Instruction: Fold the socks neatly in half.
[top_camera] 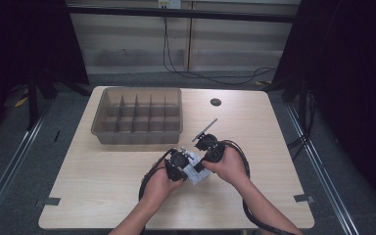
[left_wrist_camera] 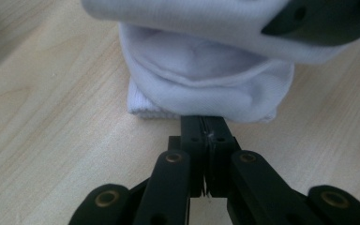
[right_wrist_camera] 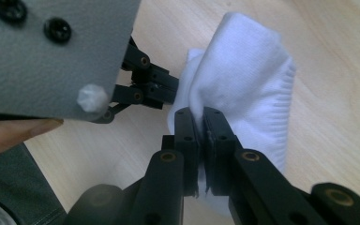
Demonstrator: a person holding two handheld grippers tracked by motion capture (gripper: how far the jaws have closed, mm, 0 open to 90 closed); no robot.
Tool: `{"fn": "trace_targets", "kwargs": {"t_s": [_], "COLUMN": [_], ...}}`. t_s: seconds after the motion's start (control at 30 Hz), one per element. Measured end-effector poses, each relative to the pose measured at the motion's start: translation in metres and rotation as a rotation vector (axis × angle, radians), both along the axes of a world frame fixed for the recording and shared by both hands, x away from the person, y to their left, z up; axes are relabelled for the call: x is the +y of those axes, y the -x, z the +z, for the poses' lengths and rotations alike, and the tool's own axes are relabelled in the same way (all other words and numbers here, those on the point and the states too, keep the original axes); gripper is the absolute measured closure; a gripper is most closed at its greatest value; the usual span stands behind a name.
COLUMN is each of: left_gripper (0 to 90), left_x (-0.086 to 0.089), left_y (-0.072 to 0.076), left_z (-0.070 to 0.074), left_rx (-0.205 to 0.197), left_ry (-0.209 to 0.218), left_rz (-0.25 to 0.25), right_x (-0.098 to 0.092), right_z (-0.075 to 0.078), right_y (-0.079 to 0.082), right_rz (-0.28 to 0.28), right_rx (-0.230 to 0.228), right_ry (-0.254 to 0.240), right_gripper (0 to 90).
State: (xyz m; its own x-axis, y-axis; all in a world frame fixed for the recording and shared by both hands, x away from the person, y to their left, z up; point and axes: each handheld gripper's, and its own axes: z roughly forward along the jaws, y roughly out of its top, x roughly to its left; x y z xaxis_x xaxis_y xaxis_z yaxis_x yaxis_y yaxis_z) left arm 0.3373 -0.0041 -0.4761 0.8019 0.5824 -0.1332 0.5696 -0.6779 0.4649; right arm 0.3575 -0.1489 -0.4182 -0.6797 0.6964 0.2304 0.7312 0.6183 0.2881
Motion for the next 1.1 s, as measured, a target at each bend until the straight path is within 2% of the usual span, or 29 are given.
{"fn": "trace_targets", "kwargs": {"t_s": [0.1, 0.17, 0.27, 0.43, 0.5, 0.63, 0.73, 0.87, 0.9, 0.97, 1.0, 1.1], "left_gripper": [88.1, 87.6, 84.7, 81.3, 76.9, 74.0, 66.9, 63.0, 60.1, 58.0, 53.8, 52.6], "left_x": [0.001, 0.002, 0.006, 0.016, 0.020, 0.026, 0.032, 0.036, 0.040, 0.042, 0.044, 0.049], "left_y": [0.000, -0.001, -0.003, -0.003, -0.003, -0.003, 0.000, 0.000, 0.000, 0.000, -0.001, -0.001], "left_z": [0.000, 0.000, 0.000, 0.004, 0.006, 0.008, 0.009, 0.010, 0.009, 0.009, 0.008, 0.007], "left_rx": [0.005, 0.018, 0.010, 0.009, -0.009, -0.006, -0.021, -0.032, -0.048, -0.047, -0.056, -0.059], "left_ry": [-0.001, 0.014, 0.010, 0.028, 0.016, 0.023, 0.016, 0.014, 0.009, 0.010, 0.007, -0.002], "left_rz": [0.000, 0.011, 0.012, 0.029, 0.030, 0.033, 0.035, 0.039, 0.040, 0.048, 0.042, 0.050], "right_x": [0.004, 0.006, 0.008, 0.009, 0.010, 0.013, 0.014, 0.015, 0.017, 0.018, 0.019, 0.017], "right_z": [-0.008, -0.014, -0.023, -0.026, -0.028, -0.030, -0.031, -0.032, -0.031, -0.032, -0.031, -0.031], "right_y": [-0.001, -0.001, -0.001, -0.002, -0.002, -0.001, 0.000, 0.000, 0.001, 0.002, 0.002, 0.001], "right_rz": [0.004, 0.012, 0.011, 0.000, 0.011, 0.012, 0.005, 0.001, 0.007, 0.010, 0.010, 0.010], "right_rx": [0.022, 0.036, 0.054, 0.072, 0.050, 0.051, 0.041, 0.041, 0.033, 0.029, 0.030, 0.033], "right_ry": [-0.010, -0.004, 0.002, -0.012, 0.009, 0.026, 0.035, 0.042, 0.059, 0.060, 0.066, 0.056], "right_gripper": [85.6, 85.6, 85.5, 85.3, 85.2, 84.9, 84.8, 84.8, 84.8, 84.7, 84.2, 83.8]}}
